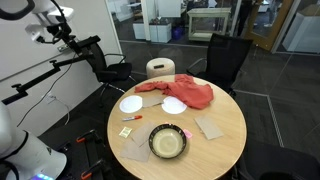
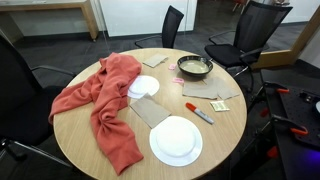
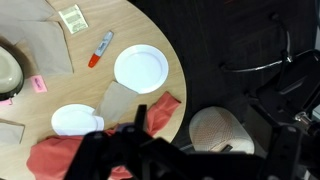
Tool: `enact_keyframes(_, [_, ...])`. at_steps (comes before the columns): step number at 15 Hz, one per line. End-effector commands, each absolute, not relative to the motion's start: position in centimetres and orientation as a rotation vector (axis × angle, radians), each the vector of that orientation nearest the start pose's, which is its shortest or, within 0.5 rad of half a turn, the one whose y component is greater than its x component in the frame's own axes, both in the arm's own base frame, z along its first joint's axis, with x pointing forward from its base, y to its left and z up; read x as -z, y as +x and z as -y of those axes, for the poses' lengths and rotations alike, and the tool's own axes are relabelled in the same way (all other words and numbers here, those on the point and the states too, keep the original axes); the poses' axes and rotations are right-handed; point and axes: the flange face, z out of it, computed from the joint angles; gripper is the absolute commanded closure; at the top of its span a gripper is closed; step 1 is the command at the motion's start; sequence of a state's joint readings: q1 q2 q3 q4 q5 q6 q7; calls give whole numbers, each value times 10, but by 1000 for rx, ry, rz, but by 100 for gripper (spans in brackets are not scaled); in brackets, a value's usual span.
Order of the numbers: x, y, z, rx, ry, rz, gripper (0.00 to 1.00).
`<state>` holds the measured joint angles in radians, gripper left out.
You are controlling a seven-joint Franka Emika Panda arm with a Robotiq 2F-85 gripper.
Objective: Move the bowl to the left
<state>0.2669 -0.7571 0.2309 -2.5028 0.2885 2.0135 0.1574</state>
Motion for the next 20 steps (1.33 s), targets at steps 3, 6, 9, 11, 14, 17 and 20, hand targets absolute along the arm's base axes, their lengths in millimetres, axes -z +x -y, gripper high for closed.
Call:
enact_keyframes(3, [-531,335,-168,411,-3009,75,0])
enact_keyframes(6, [-516,363,-143,434,-3068,-52,0])
enact_keyframes(9, [-493,392,-117,416,-3116,-168,0])
enact_keyframes(11, [-475,409,-100,400,-3138,-232,0])
enact_keyframes(14, [-448,431,-80,381,-3168,-309,0])
enact_keyframes(17, [-419,451,-64,388,-3175,-360,0])
enact_keyframes(20, [-391,470,-50,430,-3177,-409,0])
